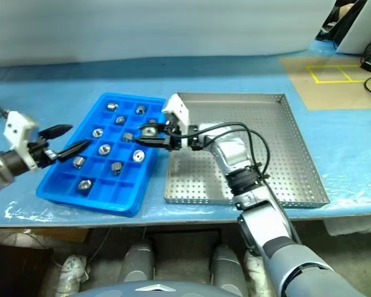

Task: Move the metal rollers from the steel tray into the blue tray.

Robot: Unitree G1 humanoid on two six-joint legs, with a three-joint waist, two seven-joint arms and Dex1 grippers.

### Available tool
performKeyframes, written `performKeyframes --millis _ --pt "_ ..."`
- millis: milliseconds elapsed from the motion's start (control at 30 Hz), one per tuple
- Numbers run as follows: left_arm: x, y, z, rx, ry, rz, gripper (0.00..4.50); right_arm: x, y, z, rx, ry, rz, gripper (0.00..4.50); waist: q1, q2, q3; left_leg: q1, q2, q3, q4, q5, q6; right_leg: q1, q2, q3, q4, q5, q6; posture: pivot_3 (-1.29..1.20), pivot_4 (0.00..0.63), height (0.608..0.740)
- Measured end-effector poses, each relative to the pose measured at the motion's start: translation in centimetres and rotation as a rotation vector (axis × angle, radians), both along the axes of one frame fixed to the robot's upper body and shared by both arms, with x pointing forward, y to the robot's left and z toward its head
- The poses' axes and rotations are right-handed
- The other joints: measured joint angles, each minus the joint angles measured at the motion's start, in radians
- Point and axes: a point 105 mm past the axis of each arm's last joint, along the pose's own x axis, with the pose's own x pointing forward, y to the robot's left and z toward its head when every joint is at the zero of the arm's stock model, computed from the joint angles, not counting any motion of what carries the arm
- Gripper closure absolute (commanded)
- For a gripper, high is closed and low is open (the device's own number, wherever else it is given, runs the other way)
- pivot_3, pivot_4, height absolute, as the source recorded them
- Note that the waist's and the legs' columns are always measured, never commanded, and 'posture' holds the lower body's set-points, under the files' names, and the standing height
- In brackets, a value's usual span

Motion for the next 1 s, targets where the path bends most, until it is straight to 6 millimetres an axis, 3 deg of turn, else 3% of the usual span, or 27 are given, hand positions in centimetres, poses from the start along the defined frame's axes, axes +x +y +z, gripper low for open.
performKeyframes --millis 200,333,533,767,900,1000 --pt "-4.6 -2.5 -2.6 -0.043 0.152 -0.114 0.44 -0.8 0.9 -3.7 -0.094 0.194 0.075 2.81 0.033 0.001 0.0 0.0 0.004 -0.004 -0.005 0.002 -0.004 0.0 0.001 -0.003 0.0 -0.003 -0.005 0.38 0.15 0.74" --pt "-6.0 -3.5 -3.0 -0.085 0.189 -0.16 0.44 -1.5 1.0 -5.0 -0.138 0.31 0.111 2.81 0.05 0.002 0.001 0.0 0.008 -0.008 -0.007 0.004 -0.008 0.0 0.003 -0.008 0.001 -0.004 -0.007 0.39 0.15 0.74" --pt "-5.2 -3.7 -2.6 -0.099 0.15 -0.128 0.44 -2.8 2.6 -5.4 -0.147 0.419 0.155 2.81 0.065 0.003 0.002 0.001 0.009 -0.01 -0.008 0.006 -0.01 0.001 0.004 -0.009 0.002 -0.004 -0.007 0.37 0.15 0.74" --pt "-4.0 -4.2 -2.9 -0.12 0.142 -0.118 0.44 -4.1 4.0 -3.9 -0.141 0.512 0.225 2.81 0.064 0.002 0.001 0.0 0.009 -0.011 -0.008 0.009 -0.015 0.002 0.005 -0.01 0.002 -0.004 -0.007 0.34 0.15 0.74" --pt "-3.1 -3.8 -2.9 -0.121 0.135 -0.098 0.44 -4.4 4.4 -4.7 -0.183 0.515 0.215 2.81 0.063 0.002 0.001 0.0 0.009 -0.012 -0.008 0.009 -0.016 0.002 0.005 -0.011 0.002 -0.004 -0.007 0.33 0.15 0.74" --pt "-2.9 -4.2 -2.9 -0.121 0.134 -0.111 0.44 -4.5 4.6 -4.8 -0.188 0.507 0.216 1.84 0.062 0.001 0.001 0.0 0.009 -0.012 -0.008 0.01 -0.017 0.002 0.005 -0.011 0.002 -0.004 -0.007 0.33 0.15 0.74"
